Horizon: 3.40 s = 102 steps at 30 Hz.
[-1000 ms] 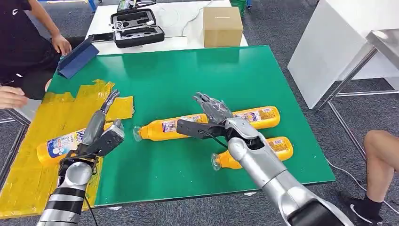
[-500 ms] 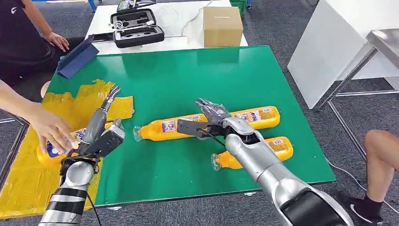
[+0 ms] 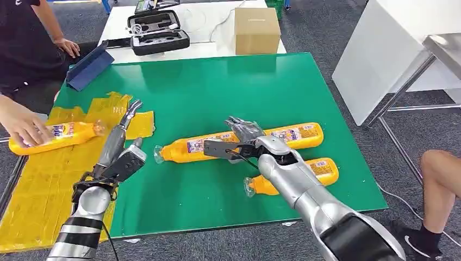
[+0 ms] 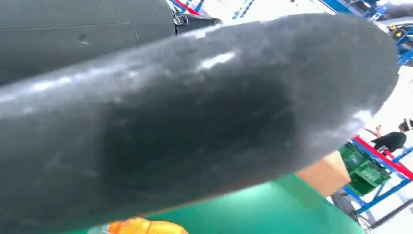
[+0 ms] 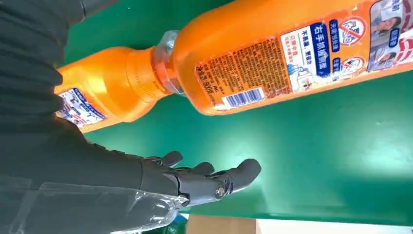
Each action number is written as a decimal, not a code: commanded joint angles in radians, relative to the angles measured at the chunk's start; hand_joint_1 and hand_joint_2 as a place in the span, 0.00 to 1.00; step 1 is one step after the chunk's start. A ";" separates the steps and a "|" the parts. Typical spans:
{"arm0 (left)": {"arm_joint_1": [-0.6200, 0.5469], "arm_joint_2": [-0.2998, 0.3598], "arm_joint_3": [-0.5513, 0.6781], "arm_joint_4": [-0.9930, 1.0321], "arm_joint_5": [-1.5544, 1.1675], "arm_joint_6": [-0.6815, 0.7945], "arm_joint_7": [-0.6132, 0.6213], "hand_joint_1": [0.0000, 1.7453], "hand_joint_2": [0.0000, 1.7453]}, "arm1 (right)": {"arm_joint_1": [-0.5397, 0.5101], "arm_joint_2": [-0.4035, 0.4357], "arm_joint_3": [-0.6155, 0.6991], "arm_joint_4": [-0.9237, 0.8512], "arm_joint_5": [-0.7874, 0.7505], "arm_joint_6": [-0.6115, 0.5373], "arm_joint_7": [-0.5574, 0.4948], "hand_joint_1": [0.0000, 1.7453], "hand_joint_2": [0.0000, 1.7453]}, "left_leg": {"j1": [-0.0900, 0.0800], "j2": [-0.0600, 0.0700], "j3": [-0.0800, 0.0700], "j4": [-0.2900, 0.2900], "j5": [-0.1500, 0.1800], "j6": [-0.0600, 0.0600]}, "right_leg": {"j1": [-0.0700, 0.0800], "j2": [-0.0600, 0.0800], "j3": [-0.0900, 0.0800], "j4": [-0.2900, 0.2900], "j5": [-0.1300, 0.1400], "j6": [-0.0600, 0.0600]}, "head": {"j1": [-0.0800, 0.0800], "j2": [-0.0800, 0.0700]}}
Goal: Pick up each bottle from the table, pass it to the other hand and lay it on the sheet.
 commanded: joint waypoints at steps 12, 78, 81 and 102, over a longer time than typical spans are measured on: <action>-0.053 0.001 -0.010 -0.011 0.242 -0.134 0.004 0.00 1.00 | -0.165 0.077 0.163 0.368 0.138 0.049 0.026 0.00 1.00 | 0.000 0.000 0.002 0.001 -0.001 0.000 | 0.000 -0.002 0.002 0.001 -0.001 -0.001 | 0.000 0.000; 0.158 0.007 0.161 -0.137 0.372 -0.155 0.023 0.00 1.00 | 0.136 -0.044 0.099 -0.391 0.061 -0.207 -0.042 0.00 1.00 | 0.000 0.000 0.001 -0.001 0.000 0.001 | 0.000 -0.001 0.001 -0.001 0.000 0.000 | 0.000 0.000; 0.212 0.004 0.204 -0.172 0.378 -0.165 -0.004 0.00 1.00 | 0.268 -0.132 0.111 -0.705 0.102 -0.142 0.024 0.00 1.00 | 0.001 -0.001 0.002 -0.001 -0.001 0.001 | 0.001 -0.002 0.002 -0.002 -0.001 0.000 | 0.000 0.000; 0.354 -0.023 0.368 -0.222 0.421 -0.156 -0.061 0.00 1.00 | 0.902 -0.684 -0.285 -1.244 0.066 -0.097 -0.024 0.00 1.00 | -0.001 -0.004 0.000 0.000 -0.009 0.002 | -0.002 -0.003 0.002 -0.002 -0.006 0.003 | 0.000 0.000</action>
